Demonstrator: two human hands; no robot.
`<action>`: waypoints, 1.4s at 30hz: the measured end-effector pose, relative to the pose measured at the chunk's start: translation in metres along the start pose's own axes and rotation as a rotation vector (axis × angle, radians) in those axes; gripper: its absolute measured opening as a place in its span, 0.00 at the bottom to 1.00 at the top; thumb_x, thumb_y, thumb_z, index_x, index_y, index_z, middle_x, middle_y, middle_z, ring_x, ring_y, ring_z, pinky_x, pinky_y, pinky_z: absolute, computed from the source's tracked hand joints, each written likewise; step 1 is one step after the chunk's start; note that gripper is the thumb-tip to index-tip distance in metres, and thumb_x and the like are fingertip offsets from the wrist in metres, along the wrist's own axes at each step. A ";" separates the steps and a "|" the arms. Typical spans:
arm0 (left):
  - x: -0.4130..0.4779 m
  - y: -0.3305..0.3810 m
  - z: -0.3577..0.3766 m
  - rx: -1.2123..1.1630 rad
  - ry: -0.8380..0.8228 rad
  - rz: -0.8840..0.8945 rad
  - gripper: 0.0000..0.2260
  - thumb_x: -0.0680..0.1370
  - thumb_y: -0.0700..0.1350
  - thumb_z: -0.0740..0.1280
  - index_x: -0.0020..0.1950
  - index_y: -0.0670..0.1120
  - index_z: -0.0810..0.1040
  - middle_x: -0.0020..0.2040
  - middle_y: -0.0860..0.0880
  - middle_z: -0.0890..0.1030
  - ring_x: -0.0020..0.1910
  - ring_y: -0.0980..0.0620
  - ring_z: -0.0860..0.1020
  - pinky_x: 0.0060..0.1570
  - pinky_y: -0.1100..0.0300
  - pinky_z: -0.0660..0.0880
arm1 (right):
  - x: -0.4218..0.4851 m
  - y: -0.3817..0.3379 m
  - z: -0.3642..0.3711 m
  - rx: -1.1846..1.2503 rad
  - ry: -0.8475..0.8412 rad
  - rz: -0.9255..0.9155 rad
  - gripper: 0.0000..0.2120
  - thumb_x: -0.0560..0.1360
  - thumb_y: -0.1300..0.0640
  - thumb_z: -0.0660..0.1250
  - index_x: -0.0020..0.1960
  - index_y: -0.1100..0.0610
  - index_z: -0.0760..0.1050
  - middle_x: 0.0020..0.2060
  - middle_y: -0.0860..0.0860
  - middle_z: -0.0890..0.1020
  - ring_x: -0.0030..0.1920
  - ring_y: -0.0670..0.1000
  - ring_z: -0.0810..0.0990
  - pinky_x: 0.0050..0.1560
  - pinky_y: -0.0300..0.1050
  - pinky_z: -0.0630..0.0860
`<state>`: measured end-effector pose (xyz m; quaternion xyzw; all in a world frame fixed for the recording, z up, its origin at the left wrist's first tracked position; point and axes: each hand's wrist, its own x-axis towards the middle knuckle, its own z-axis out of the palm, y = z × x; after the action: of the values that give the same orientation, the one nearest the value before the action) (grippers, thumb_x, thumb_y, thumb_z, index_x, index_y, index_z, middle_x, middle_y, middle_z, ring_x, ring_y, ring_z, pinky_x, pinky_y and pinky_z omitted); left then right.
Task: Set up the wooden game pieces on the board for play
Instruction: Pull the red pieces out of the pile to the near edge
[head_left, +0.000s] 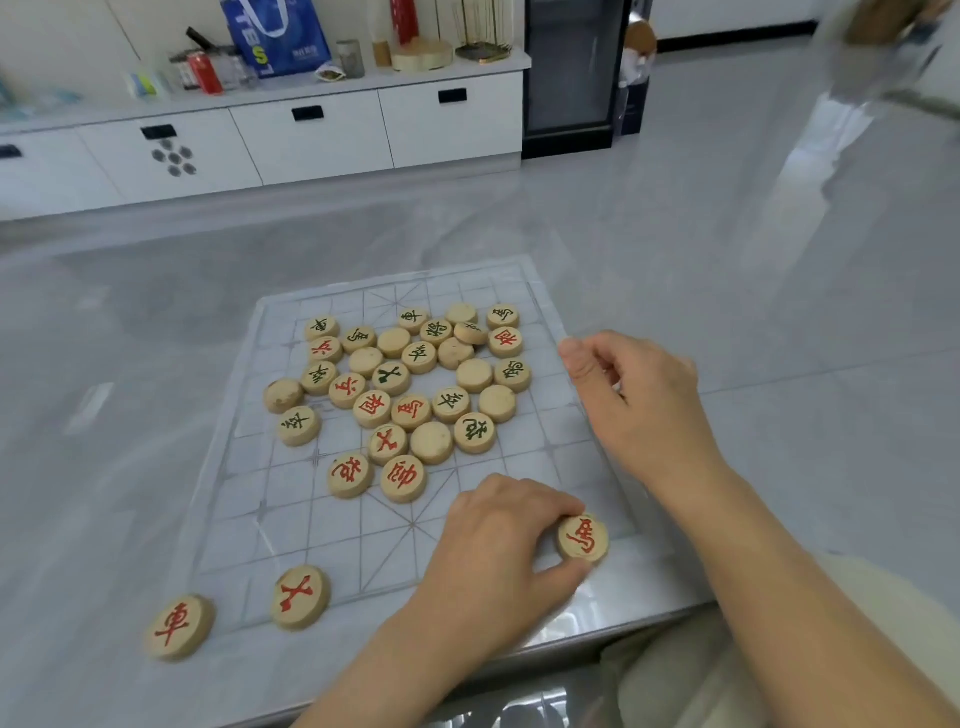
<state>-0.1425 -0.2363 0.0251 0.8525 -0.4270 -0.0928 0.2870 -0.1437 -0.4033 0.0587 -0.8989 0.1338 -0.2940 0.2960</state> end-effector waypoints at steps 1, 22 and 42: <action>0.000 -0.002 0.000 0.013 -0.018 0.006 0.24 0.68 0.64 0.57 0.61 0.58 0.75 0.56 0.62 0.76 0.57 0.62 0.67 0.58 0.63 0.62 | 0.000 -0.001 0.001 0.007 -0.001 -0.004 0.19 0.75 0.35 0.49 0.32 0.45 0.64 0.26 0.42 0.71 0.32 0.47 0.71 0.49 0.54 0.70; 0.028 -0.110 -0.109 0.252 0.241 -0.485 0.17 0.73 0.41 0.63 0.61 0.52 0.76 0.56 0.48 0.76 0.58 0.45 0.71 0.55 0.51 0.71 | -0.002 -0.009 0.005 0.018 -0.049 -0.067 0.24 0.74 0.34 0.47 0.38 0.48 0.74 0.32 0.42 0.77 0.37 0.49 0.75 0.51 0.54 0.67; -0.020 -0.081 -0.129 0.213 0.065 -0.272 0.20 0.60 0.66 0.61 0.49 0.61 0.72 0.49 0.63 0.74 0.51 0.59 0.67 0.51 0.60 0.66 | -0.005 -0.005 0.009 -0.014 -0.056 -0.100 0.21 0.74 0.35 0.48 0.37 0.46 0.71 0.30 0.41 0.75 0.36 0.49 0.75 0.47 0.53 0.68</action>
<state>-0.0482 -0.1293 0.0828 0.9305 -0.3056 -0.0574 0.1938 -0.1417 -0.3934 0.0534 -0.9144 0.0825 -0.2822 0.2784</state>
